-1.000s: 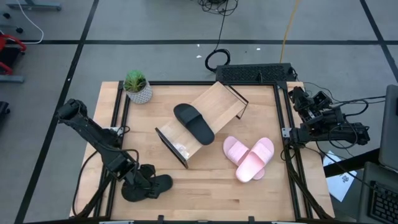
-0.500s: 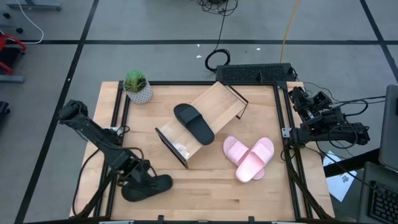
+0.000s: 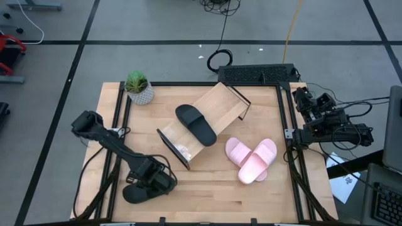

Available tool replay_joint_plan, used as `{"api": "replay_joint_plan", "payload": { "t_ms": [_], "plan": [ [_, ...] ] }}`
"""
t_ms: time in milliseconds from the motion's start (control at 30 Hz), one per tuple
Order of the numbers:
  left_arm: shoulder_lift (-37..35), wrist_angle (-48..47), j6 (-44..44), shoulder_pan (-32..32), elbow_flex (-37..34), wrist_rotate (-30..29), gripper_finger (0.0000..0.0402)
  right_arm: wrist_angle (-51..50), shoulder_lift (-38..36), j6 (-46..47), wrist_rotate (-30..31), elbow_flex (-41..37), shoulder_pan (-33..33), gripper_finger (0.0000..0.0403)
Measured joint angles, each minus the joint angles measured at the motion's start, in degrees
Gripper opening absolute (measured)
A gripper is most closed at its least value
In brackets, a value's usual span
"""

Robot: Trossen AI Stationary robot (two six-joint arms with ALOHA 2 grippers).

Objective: Pick and place slides into the shelf
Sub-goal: Put the black slide on the shelf

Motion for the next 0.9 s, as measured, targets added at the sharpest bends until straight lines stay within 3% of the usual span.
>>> {"api": "replay_joint_plan", "payload": {
  "t_ms": [267, 900],
  "plan": [
    [0.0, -5.15, -1.86, -0.5, 0.0, 1.0, 0.0118, 0.8, 0.0, 0.0, 0.0, 0.0, -0.01, 0.0],
    [5.26, -4.53, -5.71, -0.56, -0.02, 1.7, 0.0118, 1.15, 0.0, -0.03, -0.02, 0.0, 0.0, 0.0]
  ]
}}
